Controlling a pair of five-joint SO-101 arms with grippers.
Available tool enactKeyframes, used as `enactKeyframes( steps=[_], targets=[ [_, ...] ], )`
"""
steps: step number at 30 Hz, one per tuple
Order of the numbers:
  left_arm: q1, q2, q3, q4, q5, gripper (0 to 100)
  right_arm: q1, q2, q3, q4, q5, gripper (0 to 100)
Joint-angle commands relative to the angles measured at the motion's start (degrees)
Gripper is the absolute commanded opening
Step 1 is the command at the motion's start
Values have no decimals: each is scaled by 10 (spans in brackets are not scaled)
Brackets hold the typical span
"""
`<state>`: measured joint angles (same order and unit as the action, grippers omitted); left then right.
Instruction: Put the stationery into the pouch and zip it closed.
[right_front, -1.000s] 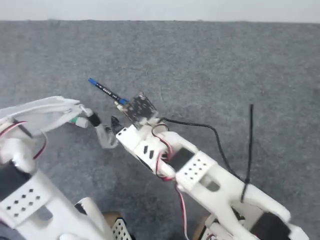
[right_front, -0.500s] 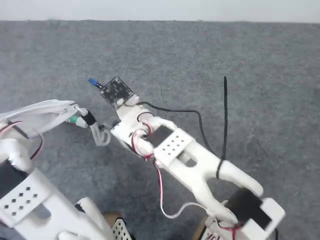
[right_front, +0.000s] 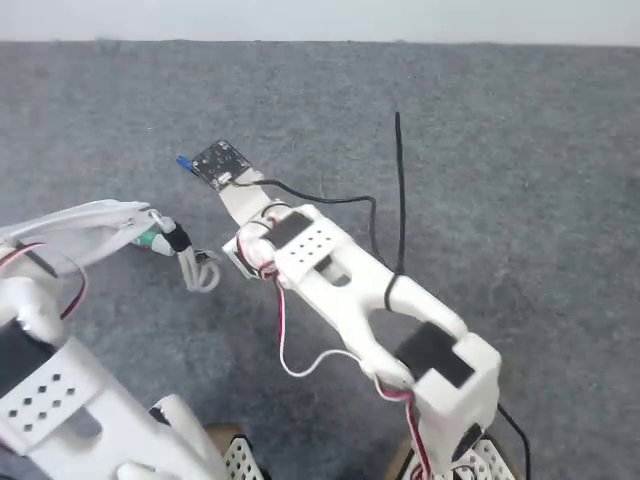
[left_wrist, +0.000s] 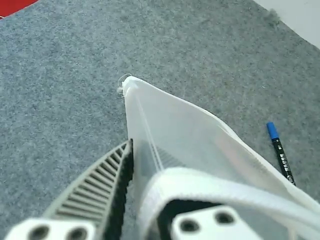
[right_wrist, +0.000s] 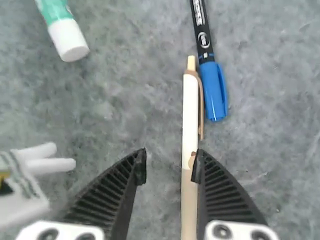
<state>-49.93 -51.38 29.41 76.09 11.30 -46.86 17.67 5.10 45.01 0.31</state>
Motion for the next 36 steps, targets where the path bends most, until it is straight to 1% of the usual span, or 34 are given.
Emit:
enactKeyframes(
  steps=[1,11,14,23,27,34,36],
  targets=[
    [-2,-10,-9,-22,10,11,7,17,-73,26,-4,145],
    [-2,-10,-8,-22,9,11,16,111,-151,31,-2,145],
    [-2,-10,-8,-22,9,11,30,131,-171,31,-2,144],
    [-2,-10,-8,-21,9,11,32,183,-210,34,-1,144],
    [-2,-10,-8,-21,8,11,32,206,-244,73,25,144],
    [-2,-10,-8,-21,8,11,32,267,-330,150,30,143],
    [-2,-10,-8,-21,8,11,31,284,-356,172,30,117]
  ],
)
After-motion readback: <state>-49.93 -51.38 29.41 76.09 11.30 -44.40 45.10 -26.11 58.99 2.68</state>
